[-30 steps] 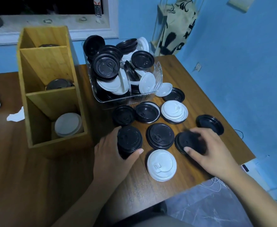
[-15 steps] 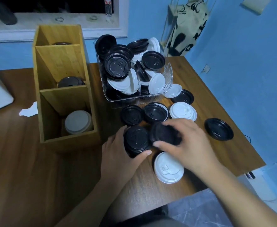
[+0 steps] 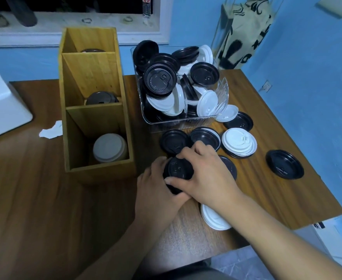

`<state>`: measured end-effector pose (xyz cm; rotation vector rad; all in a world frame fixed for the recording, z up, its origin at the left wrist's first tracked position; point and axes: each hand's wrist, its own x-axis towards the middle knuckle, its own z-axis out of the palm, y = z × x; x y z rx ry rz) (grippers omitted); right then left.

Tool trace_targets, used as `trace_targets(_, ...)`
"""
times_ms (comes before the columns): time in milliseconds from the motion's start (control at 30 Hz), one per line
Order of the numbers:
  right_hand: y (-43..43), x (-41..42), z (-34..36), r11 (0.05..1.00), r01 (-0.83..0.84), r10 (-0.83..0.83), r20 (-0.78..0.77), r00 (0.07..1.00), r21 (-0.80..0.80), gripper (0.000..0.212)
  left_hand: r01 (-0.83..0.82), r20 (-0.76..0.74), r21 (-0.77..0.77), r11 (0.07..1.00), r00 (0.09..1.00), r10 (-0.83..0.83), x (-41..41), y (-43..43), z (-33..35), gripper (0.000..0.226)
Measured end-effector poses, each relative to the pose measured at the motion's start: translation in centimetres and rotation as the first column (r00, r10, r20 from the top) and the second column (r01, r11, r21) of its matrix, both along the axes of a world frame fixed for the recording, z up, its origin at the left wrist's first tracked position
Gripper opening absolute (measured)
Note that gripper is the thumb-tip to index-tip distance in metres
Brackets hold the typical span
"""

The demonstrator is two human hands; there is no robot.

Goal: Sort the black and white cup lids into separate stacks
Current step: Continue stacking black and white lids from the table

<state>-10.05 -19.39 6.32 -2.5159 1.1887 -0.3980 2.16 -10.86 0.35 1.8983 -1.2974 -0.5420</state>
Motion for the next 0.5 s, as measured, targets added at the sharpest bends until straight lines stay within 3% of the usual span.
trace_targets(167,-0.6,-0.1,0.3,0.998,-0.066,0.068,-0.081,0.994,0.022,0.068,0.009,-0.003,-0.053,0.999,1.000,-0.009,0.0,0.1,0.5,0.070)
trace_targets(267,-2.4,-1.7,0.9,0.989,-0.105,0.101,0.040,0.994,0.104,0.056,0.003,0.016,-0.048,0.999,1.000,-0.002,0.0,0.2,0.7,0.074)
trace_targets(333,-4.2,-2.8,0.9,0.998,-0.032,0.026,0.103,0.994,0.061,0.047,0.005,0.029,-0.023,1.000,1.000,-0.005,0.1,0.1,0.7,0.077)
trace_targets(500,-6.2,-2.6,0.1,0.991,0.133,-0.131,0.091,0.987,-0.023,0.036,0.011,0.042,-0.007,1.000,0.999,-0.011,0.2,0.2,0.7,0.078)
